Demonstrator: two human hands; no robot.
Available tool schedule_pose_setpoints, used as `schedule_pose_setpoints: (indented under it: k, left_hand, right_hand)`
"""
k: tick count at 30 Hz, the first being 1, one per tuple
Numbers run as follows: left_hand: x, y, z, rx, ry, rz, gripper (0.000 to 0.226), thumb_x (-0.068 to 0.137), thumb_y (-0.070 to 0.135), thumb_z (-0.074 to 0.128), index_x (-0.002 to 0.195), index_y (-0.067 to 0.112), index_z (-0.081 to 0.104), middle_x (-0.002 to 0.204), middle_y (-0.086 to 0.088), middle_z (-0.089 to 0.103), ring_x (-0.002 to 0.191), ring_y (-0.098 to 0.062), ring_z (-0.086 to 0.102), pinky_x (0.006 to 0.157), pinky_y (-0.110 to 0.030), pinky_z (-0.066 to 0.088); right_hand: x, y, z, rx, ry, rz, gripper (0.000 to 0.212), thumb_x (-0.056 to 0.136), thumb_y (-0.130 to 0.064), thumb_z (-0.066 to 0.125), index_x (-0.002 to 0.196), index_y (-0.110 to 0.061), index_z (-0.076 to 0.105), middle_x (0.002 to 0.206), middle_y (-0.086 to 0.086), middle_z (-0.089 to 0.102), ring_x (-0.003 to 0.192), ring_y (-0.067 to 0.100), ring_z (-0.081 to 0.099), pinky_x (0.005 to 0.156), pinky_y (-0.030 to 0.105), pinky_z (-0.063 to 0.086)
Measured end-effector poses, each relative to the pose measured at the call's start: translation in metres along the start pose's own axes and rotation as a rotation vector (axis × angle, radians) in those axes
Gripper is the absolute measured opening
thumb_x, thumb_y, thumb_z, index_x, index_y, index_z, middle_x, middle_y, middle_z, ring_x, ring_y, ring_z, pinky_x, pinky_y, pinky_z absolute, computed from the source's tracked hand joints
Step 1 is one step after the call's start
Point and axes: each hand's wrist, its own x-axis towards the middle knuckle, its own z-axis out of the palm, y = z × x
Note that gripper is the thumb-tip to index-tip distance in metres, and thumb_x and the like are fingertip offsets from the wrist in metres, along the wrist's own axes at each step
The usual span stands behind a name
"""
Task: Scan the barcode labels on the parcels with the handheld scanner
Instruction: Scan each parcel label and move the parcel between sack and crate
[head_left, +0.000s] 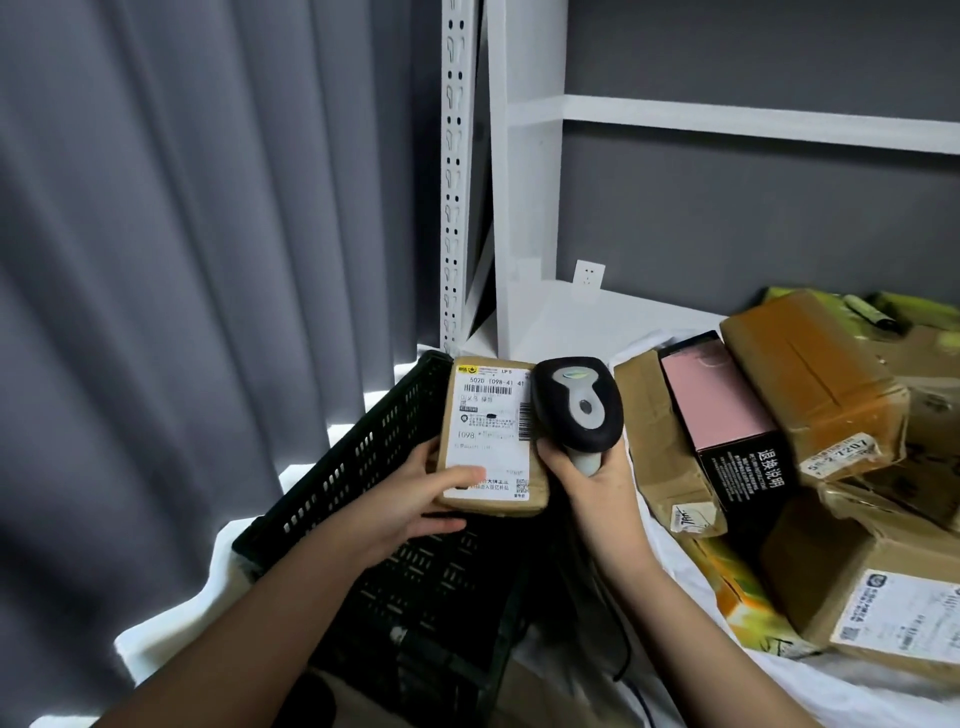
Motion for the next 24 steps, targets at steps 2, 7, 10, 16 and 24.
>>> schedule_pose_setpoints:
  k: [2,7,10,16,24]
  left_hand:
    - [0.006,0.0,-0.003,-0.136,0.016,0.005,0.079,0.071,0.021,0.079,0.139,0.02,0.039,0.117,-0.003,0.069,0.105,-0.02,0.067,0.08,-0.032,0.056]
    - [0.022,-0.008,0.0,-0.335,0.146,0.042,0.04,0.086,-0.003,0.062,0.122,0.012,0.057,0.112,-0.005,0.069,0.106,-0.019,0.064,0.086,-0.031,0.054]
    - [0.034,-0.015,-0.003,-0.271,0.212,0.066,0.047,0.082,-0.002,0.068,0.126,0.008,0.055,0.116,-0.008,0.068,0.103,-0.018,0.066,0.083,-0.028,0.056]
    - [0.05,-0.024,-0.004,-0.208,0.339,0.03,0.055,0.076,0.005,0.077,0.125,0.015,0.055,0.117,-0.002,0.068,0.101,-0.017,0.066,0.079,-0.027,0.054]
    - [0.054,-0.024,-0.003,-0.235,0.312,-0.01,0.054,0.078,0.009,0.077,0.127,0.015,0.054,0.117,-0.003,0.067,0.103,-0.018,0.065,0.077,-0.026,0.054]
  right_hand:
    - [-0.003,-0.004,-0.003,-0.029,0.035,0.016,0.055,0.074,-0.039,0.075,0.124,-0.026,0.058,0.111,-0.011,0.07,0.102,0.011,0.065,0.091,0.032,0.049]
    - [-0.017,-0.02,-0.006,0.063,-0.102,0.124,0.015,0.085,-0.021,0.072,0.086,-0.016,0.058,0.056,0.006,0.048,0.05,0.017,0.041,0.053,0.027,0.036]
    - [-0.025,-0.029,-0.003,0.046,-0.226,0.149,0.028,0.071,-0.035,0.07,0.077,-0.014,0.052,0.051,0.005,0.044,0.044,0.016,0.036,0.047,0.024,0.032]
    - [-0.029,-0.035,-0.012,-0.033,-0.302,0.161,0.03,0.078,-0.026,0.071,0.07,-0.011,0.047,0.043,0.001,0.042,0.037,0.013,0.032,0.043,0.023,0.03]
    - [-0.029,-0.042,-0.024,-0.109,-0.315,0.172,0.035,0.073,-0.034,0.065,0.062,-0.009,0.043,0.04,0.001,0.041,0.038,0.014,0.033,0.044,0.023,0.03]
